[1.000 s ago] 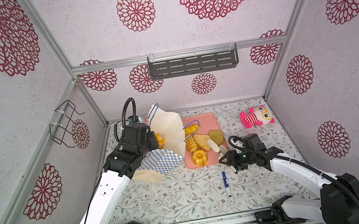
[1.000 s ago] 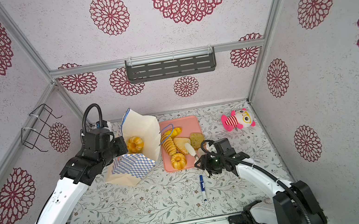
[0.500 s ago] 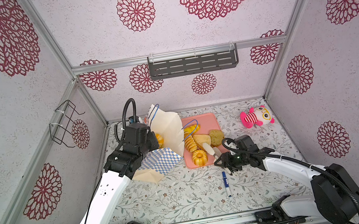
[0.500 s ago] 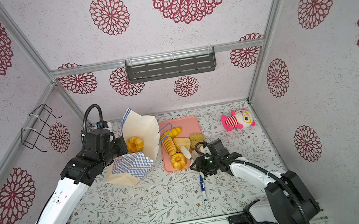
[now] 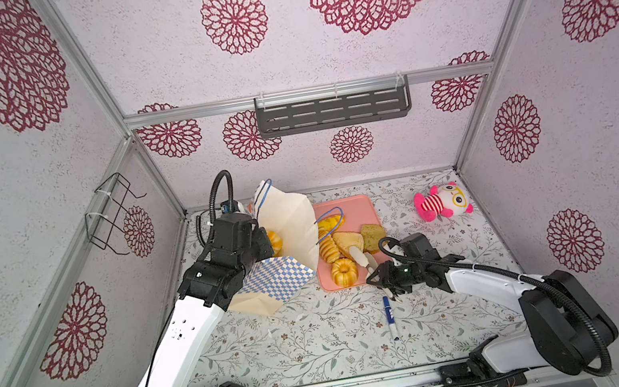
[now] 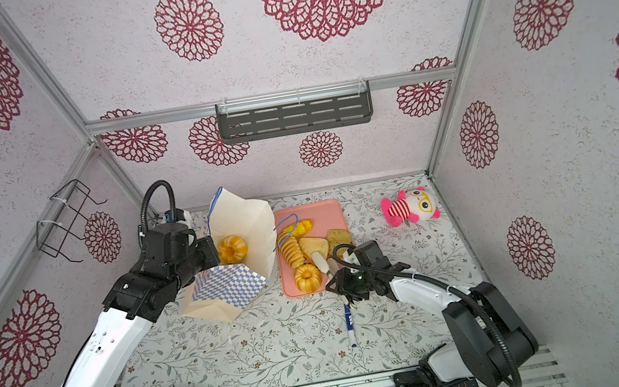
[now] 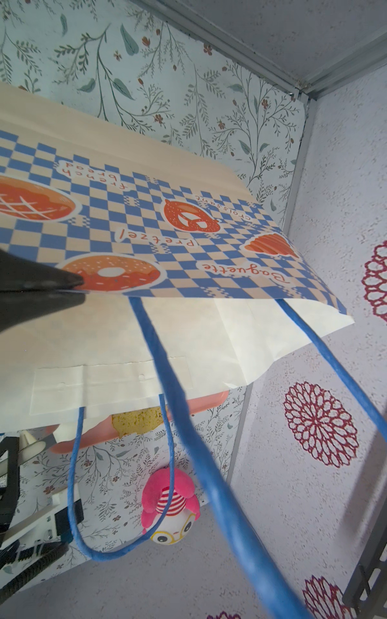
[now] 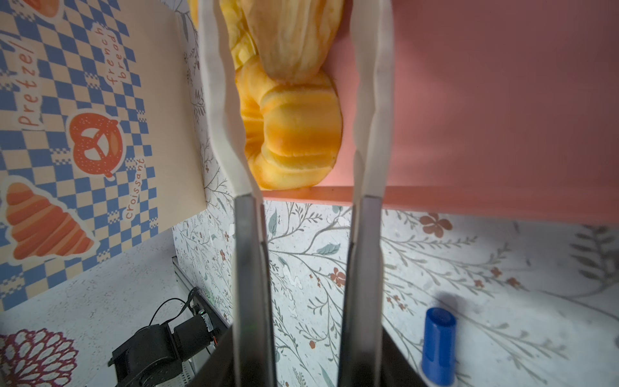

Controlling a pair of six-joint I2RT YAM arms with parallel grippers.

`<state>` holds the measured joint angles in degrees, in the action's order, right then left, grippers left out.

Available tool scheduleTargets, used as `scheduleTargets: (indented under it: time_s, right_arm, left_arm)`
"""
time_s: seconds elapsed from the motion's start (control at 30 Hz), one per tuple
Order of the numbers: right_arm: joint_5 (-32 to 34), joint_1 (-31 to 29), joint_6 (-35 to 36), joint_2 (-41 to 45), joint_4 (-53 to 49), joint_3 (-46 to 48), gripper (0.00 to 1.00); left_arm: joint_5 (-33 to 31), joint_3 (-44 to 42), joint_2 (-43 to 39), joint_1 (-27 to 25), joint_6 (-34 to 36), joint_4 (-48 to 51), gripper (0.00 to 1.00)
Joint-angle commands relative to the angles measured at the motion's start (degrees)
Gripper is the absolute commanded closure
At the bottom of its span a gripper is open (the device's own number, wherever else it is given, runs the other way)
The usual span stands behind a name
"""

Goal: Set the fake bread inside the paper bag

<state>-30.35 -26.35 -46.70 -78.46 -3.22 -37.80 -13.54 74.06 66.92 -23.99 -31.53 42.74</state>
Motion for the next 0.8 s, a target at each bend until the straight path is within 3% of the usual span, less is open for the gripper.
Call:
scheduleTargets:
  time_s: [0.0, 0.47, 0.77]
  right_arm:
    - [-0.68, -0.27, -0.93, 0.3, 3.31, -1.9, 0.56]
    - [-0.17, -0.27, -0.98, 3.13, 2.06, -1.99, 0.74]
    - [3.42, -0.26, 2.08, 8.77, -6.38, -5.78, 0.79]
  left_arm:
    - [0.09, -0.76, -1.33, 0.64, 0.19, -0.32, 1.0]
    - [0.36, -0.81, -1.36, 0.67, 0.22, -0.27, 1.0]
    - [0.39, -0.73, -1.12, 0.66, 0.24, -0.38, 1.0]
